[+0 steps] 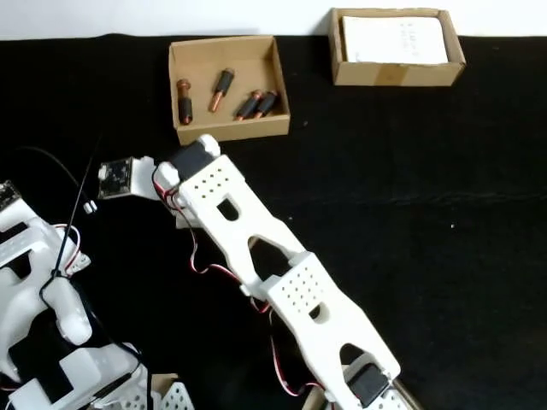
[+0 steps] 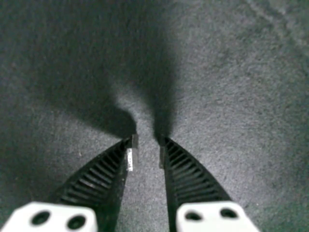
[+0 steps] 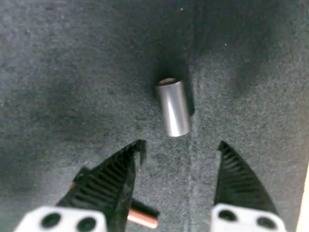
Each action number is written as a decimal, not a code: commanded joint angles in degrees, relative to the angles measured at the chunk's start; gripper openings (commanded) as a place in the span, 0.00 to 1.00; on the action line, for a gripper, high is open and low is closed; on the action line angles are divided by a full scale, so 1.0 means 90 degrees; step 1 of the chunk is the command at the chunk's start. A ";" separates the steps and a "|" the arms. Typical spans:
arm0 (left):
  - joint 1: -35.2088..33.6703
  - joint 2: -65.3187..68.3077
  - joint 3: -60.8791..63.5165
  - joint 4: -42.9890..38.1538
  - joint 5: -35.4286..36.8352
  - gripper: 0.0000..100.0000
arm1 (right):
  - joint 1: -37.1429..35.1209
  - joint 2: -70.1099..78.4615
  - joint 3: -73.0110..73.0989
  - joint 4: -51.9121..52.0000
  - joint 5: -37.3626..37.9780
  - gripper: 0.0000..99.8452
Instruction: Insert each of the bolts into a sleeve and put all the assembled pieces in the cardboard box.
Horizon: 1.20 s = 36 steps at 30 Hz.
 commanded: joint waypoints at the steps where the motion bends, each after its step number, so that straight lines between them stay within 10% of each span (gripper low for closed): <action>1: -0.0063 -0.0034 -0.0249 -0.0010 0.0020 0.09 | 0.0054 -0.0034 -0.0005 -0.0200 0.0274 0.30; 20: -0.0054 -0.0034 -0.0239 -0.0010 0.0020 0.09 | -0.0200 0.0689 -0.0015 -0.1079 0.0684 0.29; 36: -0.0034 -0.0034 -0.0239 -0.0020 0.0020 0.09 | -0.0171 0.1031 -0.0063 -0.1099 0.0684 0.03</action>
